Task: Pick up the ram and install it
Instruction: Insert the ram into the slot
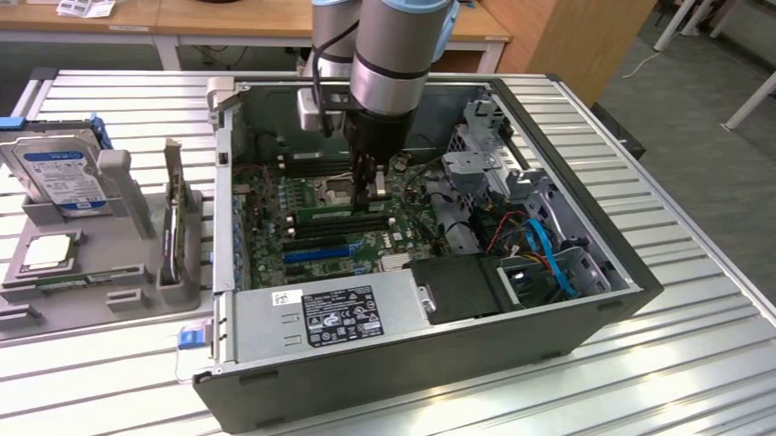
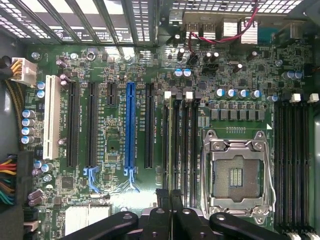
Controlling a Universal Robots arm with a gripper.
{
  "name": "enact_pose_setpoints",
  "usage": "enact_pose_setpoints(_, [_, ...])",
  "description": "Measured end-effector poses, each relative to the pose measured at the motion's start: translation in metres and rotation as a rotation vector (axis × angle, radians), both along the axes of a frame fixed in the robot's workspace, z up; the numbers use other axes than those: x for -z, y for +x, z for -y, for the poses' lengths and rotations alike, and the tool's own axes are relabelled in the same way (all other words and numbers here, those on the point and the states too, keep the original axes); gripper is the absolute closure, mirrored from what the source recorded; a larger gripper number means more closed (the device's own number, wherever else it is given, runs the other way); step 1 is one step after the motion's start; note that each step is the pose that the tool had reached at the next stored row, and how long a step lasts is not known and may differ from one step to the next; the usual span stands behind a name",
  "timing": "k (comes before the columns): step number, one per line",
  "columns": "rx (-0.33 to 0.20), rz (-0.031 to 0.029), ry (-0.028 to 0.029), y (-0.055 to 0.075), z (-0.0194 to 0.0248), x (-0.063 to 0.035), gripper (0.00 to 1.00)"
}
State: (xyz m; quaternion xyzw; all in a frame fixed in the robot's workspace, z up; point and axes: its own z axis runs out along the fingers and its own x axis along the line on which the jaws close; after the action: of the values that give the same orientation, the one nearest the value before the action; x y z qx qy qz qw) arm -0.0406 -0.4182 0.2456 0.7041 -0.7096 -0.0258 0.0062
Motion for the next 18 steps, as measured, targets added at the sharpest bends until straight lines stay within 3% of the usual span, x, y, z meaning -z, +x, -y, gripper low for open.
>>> enact_pose_setpoints(18, [0.0,-0.0001,-0.0001,0.0,0.0,0.0072,0.89])
